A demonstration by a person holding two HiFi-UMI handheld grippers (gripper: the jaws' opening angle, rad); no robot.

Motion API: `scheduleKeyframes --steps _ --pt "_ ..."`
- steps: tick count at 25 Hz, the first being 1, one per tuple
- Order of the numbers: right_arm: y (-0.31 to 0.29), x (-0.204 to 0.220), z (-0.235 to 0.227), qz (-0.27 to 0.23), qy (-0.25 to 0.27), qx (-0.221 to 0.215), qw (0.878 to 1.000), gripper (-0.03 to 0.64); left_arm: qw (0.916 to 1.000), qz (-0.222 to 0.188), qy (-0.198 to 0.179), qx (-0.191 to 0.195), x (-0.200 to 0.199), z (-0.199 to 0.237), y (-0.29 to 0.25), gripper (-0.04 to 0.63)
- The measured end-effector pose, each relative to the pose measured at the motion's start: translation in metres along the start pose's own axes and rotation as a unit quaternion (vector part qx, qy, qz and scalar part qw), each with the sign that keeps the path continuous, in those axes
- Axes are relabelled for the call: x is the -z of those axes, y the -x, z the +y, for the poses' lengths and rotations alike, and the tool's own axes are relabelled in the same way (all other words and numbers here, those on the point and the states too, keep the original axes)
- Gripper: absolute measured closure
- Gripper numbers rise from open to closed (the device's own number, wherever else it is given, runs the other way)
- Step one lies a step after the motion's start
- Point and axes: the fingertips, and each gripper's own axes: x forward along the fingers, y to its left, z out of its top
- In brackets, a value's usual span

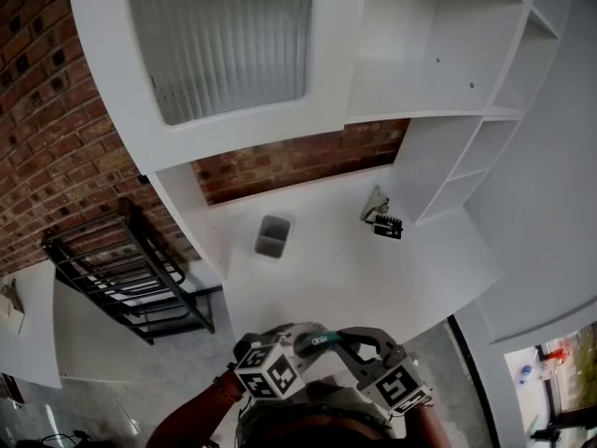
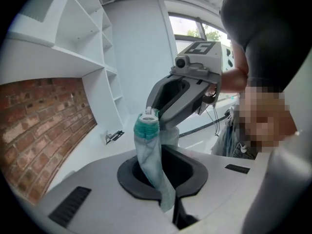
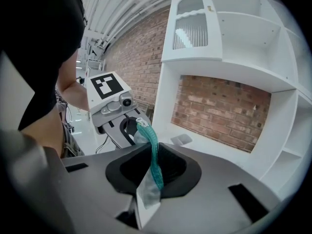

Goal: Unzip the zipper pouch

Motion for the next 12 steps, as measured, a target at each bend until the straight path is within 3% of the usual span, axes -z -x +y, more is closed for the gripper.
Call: scheduleKeyframes --steps 4,9,12 --pt "0.0 0.0 -0.007 -0.007 -0.013 0.025 1.0 0.518 0.9979 0.027 0.041 -0.042 0.011 0.008 -0.003 0.589" --pt "0.002 -0.019 0.001 -0.044 -0.023 0.014 0.999 0.514 0.9886 0.054 0.107 -0.091 0.025 0.022 -0.001 0.589" --pt "-0.009 -0.026 0.012 -0.037 -0.003 0.019 0.999 0.514 0.9843 0.074 0.112 -0.115 0.028 0.027 0.001 0.589"
